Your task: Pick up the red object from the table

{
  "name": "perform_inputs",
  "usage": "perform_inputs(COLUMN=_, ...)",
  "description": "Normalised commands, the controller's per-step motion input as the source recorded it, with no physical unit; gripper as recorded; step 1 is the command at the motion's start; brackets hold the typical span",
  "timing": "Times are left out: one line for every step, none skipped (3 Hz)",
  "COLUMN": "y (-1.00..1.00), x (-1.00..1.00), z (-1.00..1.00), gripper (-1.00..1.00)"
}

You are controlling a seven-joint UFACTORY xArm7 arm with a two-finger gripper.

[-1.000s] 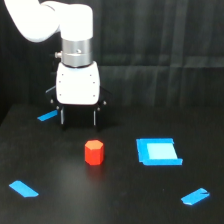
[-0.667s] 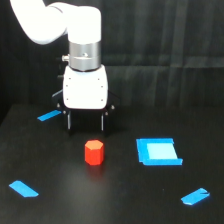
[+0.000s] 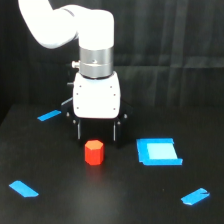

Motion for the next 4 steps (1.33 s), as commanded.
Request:
perform_inputs(y=-0.91, x=0.28, z=-0.01, gripper=1.0)
perform_inputs(y=-0.79, x=0.02, z=-0.08, gripper=1.0)
perform_inputs(y=-0.21, x=-0.03, z=-0.14, gripper=-0.45)
perform_inputs(y=0.05, x=0.03, z=-0.11, gripper=-0.87)
